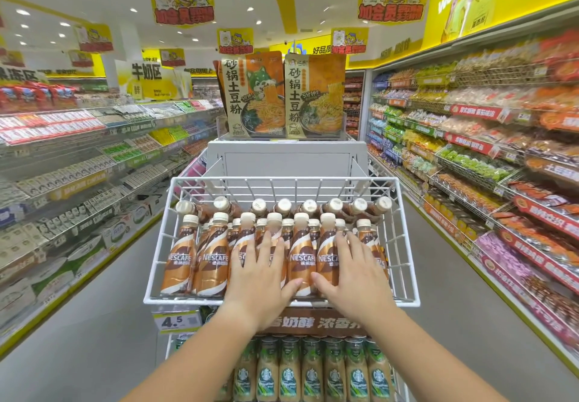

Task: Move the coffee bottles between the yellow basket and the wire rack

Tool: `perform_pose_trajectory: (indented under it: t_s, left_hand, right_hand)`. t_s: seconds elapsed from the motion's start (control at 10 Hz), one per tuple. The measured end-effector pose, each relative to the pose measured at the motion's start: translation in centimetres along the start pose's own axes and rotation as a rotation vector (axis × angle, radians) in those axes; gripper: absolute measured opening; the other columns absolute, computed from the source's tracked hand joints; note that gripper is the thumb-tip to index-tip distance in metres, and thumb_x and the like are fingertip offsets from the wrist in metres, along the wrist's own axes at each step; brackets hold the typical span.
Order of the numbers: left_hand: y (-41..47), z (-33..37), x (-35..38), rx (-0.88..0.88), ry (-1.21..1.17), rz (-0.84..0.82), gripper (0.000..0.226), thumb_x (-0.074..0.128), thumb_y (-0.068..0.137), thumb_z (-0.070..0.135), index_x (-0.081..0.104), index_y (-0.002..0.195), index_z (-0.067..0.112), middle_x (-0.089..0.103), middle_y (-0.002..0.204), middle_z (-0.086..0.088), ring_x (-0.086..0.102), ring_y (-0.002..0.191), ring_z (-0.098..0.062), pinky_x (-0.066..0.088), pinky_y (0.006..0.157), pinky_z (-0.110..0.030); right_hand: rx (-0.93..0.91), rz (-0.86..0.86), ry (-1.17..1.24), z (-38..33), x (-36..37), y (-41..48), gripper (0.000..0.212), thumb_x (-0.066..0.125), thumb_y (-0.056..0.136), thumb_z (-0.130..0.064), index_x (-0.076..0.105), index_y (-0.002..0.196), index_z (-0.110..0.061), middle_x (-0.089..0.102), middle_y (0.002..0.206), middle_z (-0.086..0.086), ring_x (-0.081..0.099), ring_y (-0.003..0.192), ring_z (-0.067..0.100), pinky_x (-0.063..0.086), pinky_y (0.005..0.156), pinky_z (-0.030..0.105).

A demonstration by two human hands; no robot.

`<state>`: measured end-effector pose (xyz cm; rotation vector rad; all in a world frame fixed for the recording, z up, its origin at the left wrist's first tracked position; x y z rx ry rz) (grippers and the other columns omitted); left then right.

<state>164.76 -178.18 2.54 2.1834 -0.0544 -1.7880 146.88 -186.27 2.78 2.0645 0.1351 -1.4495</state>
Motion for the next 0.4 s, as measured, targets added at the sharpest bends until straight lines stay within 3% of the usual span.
perform_pose_trajectory:
  t_s: [0.1, 0.4]
  left_hand:
    - [-1.3, -0.5, -0.8, 0.032, 0.009, 0.003, 0.089, 0.002, 0.091, 0.076, -0.011, 0.159, 0.02, -0.003, 0.169, -0.011, 0.003, 0.154, -0.036, 0.011, 0.122, -0.058]
    - [-6.8, -1.9, -3.3, 0.145, 0.013, 0.043, 0.094, -0.007, 0.086, 0.079, -0.007, 0.16, 0.02, -0.004, 0.168, -0.011, 0.004, 0.154, -0.036, 0.014, 0.122, -0.058]
  right_hand:
    - [-0.047, -0.013, -0.058, -0.6, -0.7, -0.4, 0.101, 0.022, 0.081, -0.081, 0.005, 0.159, -0.021, 0.005, 0.168, 0.007, 0.009, 0.153, 0.026, 0.012, 0.122, 0.044]
    - [-0.087, -0.044, -0.149, -3.7, -2.8, -5.7, 0.091, 0.011, 0.086, -0.079, -0.001, 0.16, -0.027, -0.01, 0.167, 0.006, -0.012, 0.153, 0.025, -0.003, 0.123, 0.048]
Point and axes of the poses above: each hand's wrist, its own y-axis towards the middle knuckle, its own x-axis out of the palm, z = x × y, the point moved 3 cm from there along y, towards the middle knuckle
